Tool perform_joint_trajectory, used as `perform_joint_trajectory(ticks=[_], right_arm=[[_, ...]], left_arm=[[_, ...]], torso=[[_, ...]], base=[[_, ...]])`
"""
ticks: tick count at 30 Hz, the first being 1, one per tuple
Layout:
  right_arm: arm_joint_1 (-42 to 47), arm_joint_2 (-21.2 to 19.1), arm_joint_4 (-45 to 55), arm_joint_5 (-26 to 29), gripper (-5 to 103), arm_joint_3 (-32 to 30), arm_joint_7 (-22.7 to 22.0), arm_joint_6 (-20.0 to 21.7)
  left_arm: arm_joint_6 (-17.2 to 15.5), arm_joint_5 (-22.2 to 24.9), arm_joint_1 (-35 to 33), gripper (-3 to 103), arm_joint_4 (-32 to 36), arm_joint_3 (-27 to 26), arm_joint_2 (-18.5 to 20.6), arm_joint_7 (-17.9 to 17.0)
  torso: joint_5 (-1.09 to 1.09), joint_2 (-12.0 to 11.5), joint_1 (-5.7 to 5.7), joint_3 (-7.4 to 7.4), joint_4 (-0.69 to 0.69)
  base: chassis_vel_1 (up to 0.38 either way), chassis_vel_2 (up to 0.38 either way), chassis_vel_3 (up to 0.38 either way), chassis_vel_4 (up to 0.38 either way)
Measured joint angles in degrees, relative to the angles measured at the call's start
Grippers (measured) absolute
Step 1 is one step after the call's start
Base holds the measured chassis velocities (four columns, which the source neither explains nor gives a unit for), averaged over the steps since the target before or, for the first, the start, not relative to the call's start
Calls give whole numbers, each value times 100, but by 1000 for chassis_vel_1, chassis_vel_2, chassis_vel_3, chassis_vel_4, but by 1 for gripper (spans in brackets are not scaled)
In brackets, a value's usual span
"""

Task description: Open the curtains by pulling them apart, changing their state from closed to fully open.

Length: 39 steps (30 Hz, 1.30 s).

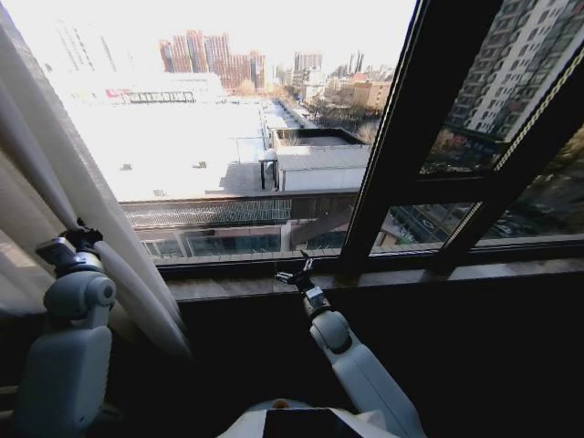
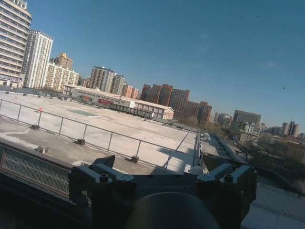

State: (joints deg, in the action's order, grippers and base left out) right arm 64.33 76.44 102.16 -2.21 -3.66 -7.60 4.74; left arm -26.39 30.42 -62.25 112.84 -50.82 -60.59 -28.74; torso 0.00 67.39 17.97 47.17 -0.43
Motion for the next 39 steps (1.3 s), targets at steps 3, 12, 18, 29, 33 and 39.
perform_joint_trajectory(ticks=[3, 12, 18, 29, 33, 39], right_arm=[[10, -7, 2, -1, 100, -2, -2, -2], [31, -41, 48, -2, 100, -29, -8, -7], [69, -63, 73, 0, 100, -30, -10, -25], [80, -135, 133, 20, 100, -24, -12, -30], [80, -161, 135, 29, 100, -24, -13, -35], [92, -183, 140, 35, 100, -24, -14, -45]], left_arm=[[5, -3, -14, 2, 13, -2, -1, 2], [8, -5, -39, 2, 59, 0, -9, -14], [8, -13, -93, 2, 116, -11, -56, -34], [-14, -13, -154, 2, 218, -21, -80, -96], [-16, -12, -182, 2, 255, -22, -101, -175], [-22, 6, -210, 2, 289, -21, -123, -210]], torso=[[0, 0, 0, 0, 0], [0, 0, 0, 0, -1], [1, 0, 0, 0, -1], [0, 0, 0, 0, 0], [1, 0, 0, 0, 0], [1, 0, 0, 0, 0]], base=[[71, 65, -82, -84], [36, 37, -34, -32], [0, 0, 0, 0], [10, 14, -15, -18], [0, 0, 0, 0], [0, 0, 0, 0]])
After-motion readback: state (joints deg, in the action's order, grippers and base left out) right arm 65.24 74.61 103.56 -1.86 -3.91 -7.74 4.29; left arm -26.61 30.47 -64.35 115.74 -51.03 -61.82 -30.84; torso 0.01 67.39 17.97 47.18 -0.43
